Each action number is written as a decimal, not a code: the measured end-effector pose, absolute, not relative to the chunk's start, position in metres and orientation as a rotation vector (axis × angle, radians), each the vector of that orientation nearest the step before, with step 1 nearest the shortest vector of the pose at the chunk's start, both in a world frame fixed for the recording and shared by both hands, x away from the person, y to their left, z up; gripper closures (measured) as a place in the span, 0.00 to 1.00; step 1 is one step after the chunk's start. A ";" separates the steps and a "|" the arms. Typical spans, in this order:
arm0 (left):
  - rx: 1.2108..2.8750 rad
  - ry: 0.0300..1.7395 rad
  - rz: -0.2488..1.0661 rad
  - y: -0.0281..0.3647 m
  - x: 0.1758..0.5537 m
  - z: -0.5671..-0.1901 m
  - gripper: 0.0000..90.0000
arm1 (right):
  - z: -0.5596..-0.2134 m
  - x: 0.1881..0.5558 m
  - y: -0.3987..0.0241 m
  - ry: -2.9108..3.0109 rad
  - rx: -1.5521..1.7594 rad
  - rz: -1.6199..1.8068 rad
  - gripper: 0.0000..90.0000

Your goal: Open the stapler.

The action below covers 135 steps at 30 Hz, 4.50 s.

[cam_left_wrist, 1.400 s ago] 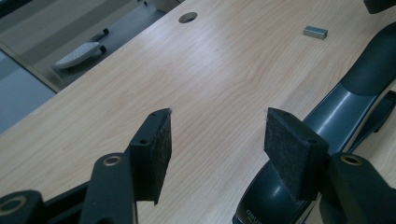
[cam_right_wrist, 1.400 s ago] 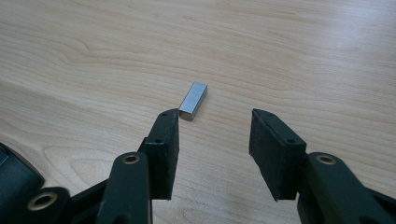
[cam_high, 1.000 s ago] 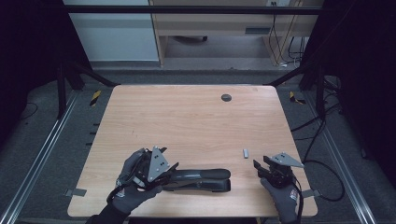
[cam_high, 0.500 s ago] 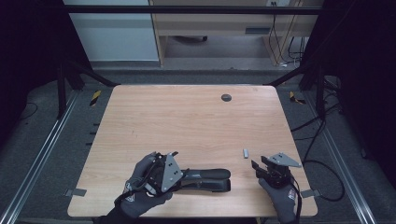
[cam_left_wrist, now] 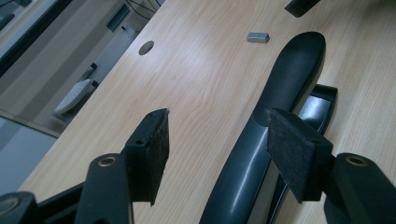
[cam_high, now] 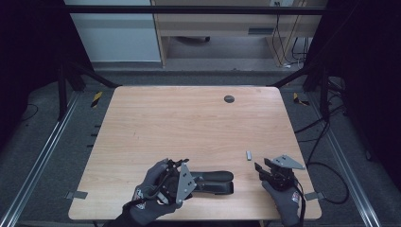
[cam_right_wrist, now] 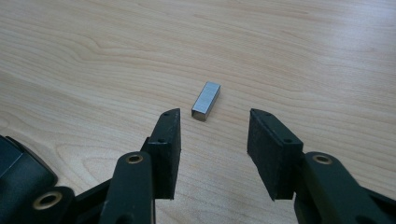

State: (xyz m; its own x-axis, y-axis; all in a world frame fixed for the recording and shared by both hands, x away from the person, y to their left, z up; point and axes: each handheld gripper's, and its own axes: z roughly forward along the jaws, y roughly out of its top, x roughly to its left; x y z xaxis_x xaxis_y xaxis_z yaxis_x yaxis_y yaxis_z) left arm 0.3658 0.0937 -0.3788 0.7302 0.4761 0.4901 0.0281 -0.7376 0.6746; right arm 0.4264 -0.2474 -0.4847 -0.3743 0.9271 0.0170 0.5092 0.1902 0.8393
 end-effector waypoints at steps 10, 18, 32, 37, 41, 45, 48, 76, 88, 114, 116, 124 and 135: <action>2.277 0.320 0.950 0.077 0.356 -0.387 0.42 | -0.484 0.426 -0.248 1.962 1.344 1.085 0.61; 2.285 0.281 0.995 0.068 0.351 -0.392 0.41 | -0.484 0.426 -0.248 1.960 1.341 1.087 0.61; 2.318 0.223 1.082 0.056 0.343 -0.403 0.40 | -0.484 0.426 -0.248 1.962 1.342 1.087 0.61; 2.336 0.199 1.107 0.053 0.342 -0.405 0.39 | -0.484 0.426 -0.248 1.958 1.343 1.090 0.61; 2.338 0.178 1.137 0.048 0.340 -0.410 0.39 | -0.485 0.426 -0.248 1.961 1.343 1.089 0.61; 2.352 0.154 1.164 0.043 0.339 -0.415 0.39 | -0.485 0.426 -0.247 1.958 1.345 1.093 0.62; 2.357 0.147 1.171 0.041 0.339 -0.417 0.38 | -0.485 0.426 -0.247 1.959 1.345 1.093 0.62; 2.397 0.093 1.262 0.020 0.347 -0.436 0.36 | -0.485 0.425 -0.246 1.968 1.348 1.113 0.69; 2.418 0.075 1.285 0.011 0.353 -0.446 0.36 | -0.485 0.423 -0.243 1.987 1.323 1.126 0.75; 2.419 0.055 1.390 -0.006 0.361 -0.457 0.47 | -0.484 0.417 -0.231 2.025 1.276 1.155 0.92; 2.420 0.053 1.393 -0.007 0.361 -0.457 0.48 | -0.485 0.416 -0.230 2.027 1.267 1.161 0.93; 2.428 0.041 1.394 -0.010 0.360 -0.458 0.53 | -0.486 0.410 -0.221 2.057 1.218 1.208 1.00; 2.435 0.032 1.394 -0.010 0.359 -0.459 0.60 | -0.495 0.401 -0.202 2.188 1.187 1.298 1.00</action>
